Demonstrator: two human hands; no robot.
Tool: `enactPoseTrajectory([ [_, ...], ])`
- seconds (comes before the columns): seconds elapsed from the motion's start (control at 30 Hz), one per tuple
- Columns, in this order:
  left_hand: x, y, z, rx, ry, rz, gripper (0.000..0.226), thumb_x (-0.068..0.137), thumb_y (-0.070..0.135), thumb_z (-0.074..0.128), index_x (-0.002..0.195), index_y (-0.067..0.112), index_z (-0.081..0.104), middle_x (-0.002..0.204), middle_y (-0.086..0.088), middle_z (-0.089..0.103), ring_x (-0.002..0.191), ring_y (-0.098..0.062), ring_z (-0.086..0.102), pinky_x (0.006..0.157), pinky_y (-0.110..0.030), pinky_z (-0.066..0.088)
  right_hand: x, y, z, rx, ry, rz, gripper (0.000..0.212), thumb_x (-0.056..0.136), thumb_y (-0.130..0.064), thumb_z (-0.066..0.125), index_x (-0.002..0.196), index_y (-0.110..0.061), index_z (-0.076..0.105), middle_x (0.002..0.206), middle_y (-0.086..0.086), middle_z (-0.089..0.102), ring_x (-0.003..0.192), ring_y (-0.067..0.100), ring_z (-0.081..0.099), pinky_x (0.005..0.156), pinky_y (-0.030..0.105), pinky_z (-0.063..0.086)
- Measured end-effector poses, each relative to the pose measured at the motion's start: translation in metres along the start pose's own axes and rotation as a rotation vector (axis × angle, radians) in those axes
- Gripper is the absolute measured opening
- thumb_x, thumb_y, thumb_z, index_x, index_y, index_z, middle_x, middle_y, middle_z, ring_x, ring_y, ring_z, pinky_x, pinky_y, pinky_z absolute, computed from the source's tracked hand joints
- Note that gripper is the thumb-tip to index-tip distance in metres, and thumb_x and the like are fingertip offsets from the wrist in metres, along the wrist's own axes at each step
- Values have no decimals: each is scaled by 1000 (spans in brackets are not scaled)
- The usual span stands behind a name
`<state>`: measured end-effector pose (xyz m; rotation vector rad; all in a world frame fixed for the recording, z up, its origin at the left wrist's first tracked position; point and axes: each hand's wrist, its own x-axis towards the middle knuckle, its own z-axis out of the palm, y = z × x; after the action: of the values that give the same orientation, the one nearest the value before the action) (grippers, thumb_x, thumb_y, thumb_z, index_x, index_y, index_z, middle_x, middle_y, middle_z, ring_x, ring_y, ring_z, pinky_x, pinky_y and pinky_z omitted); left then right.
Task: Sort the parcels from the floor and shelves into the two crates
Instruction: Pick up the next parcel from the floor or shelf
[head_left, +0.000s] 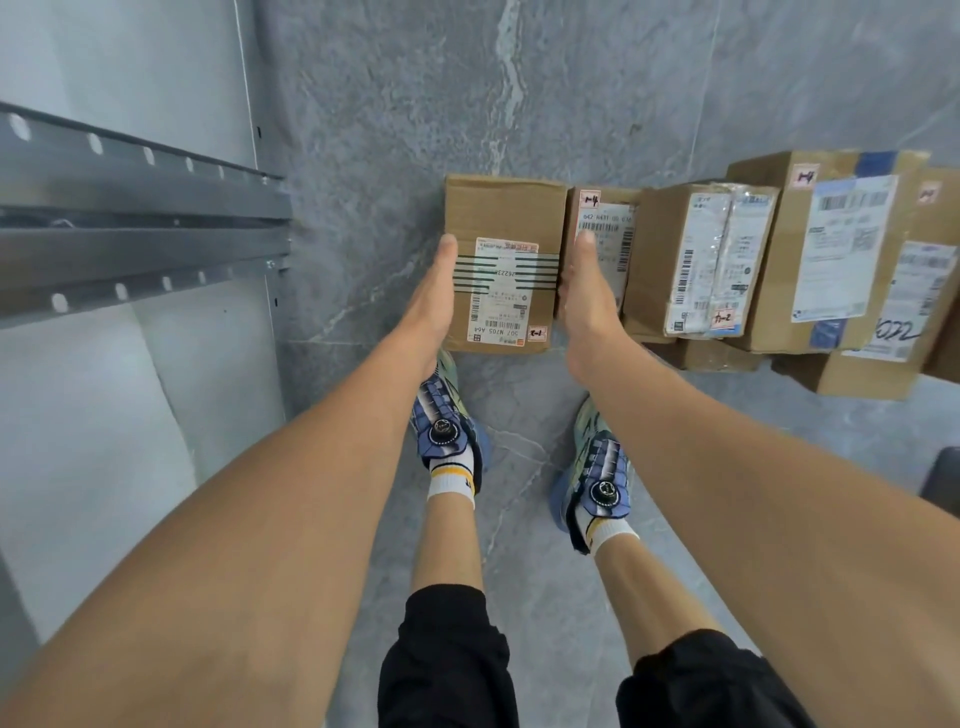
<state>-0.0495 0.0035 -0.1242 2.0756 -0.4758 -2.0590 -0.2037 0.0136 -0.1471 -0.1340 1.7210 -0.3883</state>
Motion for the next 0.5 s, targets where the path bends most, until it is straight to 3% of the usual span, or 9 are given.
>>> enactPoseTrajectory([
  [0.2, 3, 0, -11, -16, 37, 0, 62, 105, 66, 16, 145, 36, 52, 129, 11, 61, 90, 1, 54, 87, -28, 39, 5, 5, 5, -53, -53, -20, 64, 108, -64, 26, 156, -27, 45, 140, -6, 59, 124, 13, 51, 110, 37, 37],
  [0.27, 7, -3, -16, -8, 30, -8, 64, 104, 67, 15, 145, 35, 52, 142, 5, 59, 99, -3, 54, 100, -34, 38, 9, 6, 8, -46, -52, -10, 63, 108, -64, 26, 155, -26, 46, 127, -10, 59, 118, 10, 51, 106, 36, 36],
  [0.33, 12, -4, -20, -5, 17, -15, 61, 104, 66, 15, 147, 37, 49, 151, 1, 53, 110, -6, 49, 100, -32, 30, 16, 6, 9, -43, -67, 10, 65, 108, -64, 26, 156, -26, 46, 133, -10, 60, 122, 11, 52, 112, 39, 35],
  [0.4, 19, -8, -20, 1, 15, -18, 61, 105, 65, 15, 149, 37, 47, 153, 1, 51, 113, -7, 45, 99, -31, 27, 21, 4, 12, -28, -113, 44, 68, 107, -67, 25, 159, -26, 43, 153, -6, 55, 138, 15, 49, 121, 42, 29],
  [0.5, 21, -12, -18, -19, -12, -10, 68, 102, 70, 15, 147, 36, 52, 146, 2, 58, 119, -9, 56, 114, -37, 33, 29, 2, 13, -22, -153, 94, 76, 104, -73, 25, 160, -26, 40, 161, -1, 48, 150, 21, 41, 123, 44, 28],
])
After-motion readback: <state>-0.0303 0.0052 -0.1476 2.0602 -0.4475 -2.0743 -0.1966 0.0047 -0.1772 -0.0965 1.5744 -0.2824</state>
